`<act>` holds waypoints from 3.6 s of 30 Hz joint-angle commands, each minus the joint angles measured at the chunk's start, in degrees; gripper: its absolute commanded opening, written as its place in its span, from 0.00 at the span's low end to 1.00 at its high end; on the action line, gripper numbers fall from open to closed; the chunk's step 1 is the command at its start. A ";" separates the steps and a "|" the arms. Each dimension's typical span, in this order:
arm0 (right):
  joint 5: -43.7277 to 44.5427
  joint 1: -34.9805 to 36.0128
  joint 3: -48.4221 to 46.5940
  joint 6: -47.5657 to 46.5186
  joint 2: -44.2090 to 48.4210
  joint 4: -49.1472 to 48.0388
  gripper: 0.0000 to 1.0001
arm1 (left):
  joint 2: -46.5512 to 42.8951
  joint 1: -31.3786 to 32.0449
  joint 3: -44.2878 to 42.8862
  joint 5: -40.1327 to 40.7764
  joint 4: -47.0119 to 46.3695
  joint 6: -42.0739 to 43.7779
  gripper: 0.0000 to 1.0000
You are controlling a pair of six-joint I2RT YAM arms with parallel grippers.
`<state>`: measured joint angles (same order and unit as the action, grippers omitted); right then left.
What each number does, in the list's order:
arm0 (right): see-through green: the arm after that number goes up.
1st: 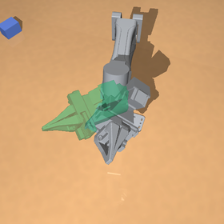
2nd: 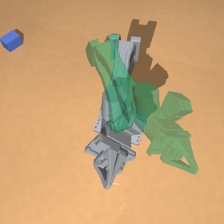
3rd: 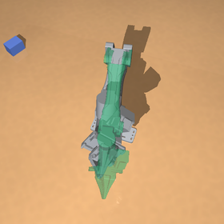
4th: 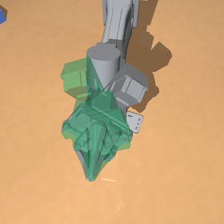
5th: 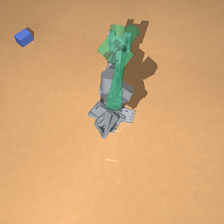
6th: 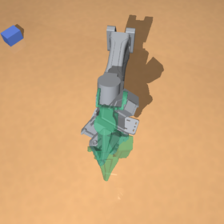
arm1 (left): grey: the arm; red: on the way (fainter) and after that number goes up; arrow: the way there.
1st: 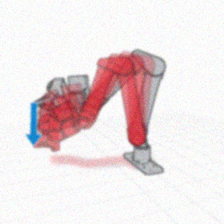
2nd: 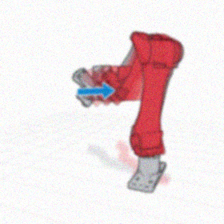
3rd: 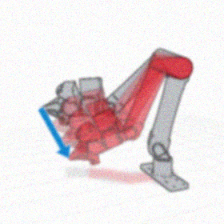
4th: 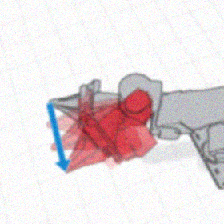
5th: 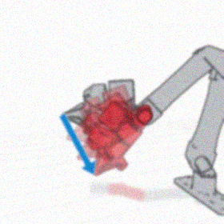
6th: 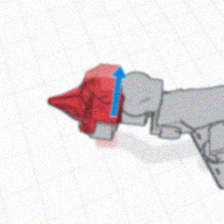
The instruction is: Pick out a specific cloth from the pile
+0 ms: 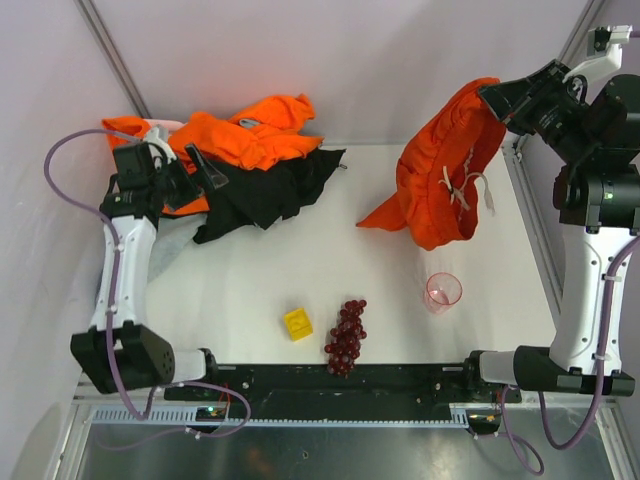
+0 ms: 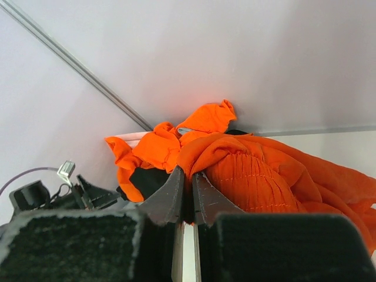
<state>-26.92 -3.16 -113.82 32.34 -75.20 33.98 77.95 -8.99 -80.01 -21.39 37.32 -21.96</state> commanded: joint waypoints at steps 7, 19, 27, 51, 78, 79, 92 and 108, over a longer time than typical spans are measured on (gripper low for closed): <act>-1.12 -3.00 -6.92 -0.24 -3.19 -3.87 0.00 | -13.86 10.47 10.22 6.12 -0.40 8.45 1.00; -3.05 -13.73 -19.96 4.23 -12.36 -4.31 0.00 | -15.46 25.67 21.57 24.40 -6.43 14.69 1.00; -4.64 -19.16 -14.36 8.33 -12.23 -7.61 0.00 | -19.01 26.38 25.03 29.04 -7.47 15.67 1.00; -1.49 -18.51 32.67 -4.32 -5.53 -6.95 0.00 | -20.05 26.25 26.52 29.34 -8.13 14.93 1.00; 3.80 -16.26 51.03 -10.67 -26.47 -6.98 0.02 | -21.31 26.35 27.54 28.95 -9.07 14.66 1.00; 3.85 -16.22 51.23 -10.74 -25.91 -6.99 0.03 | -21.28 26.33 27.58 28.99 -9.05 14.66 1.00; 7.13 -14.40 54.64 -11.78 -7.52 -3.52 0.50 | -21.81 26.29 27.81 29.75 -9.04 14.57 1.00; 9.39 -7.37 55.02 -10.61 7.41 -1.66 0.99 | -22.75 26.32 28.07 29.24 -9.15 14.95 1.00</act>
<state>-18.83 -12.53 -58.89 21.02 -67.24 31.90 56.90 17.04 -52.23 7.40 30.06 -7.51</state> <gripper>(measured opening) 0.991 0.995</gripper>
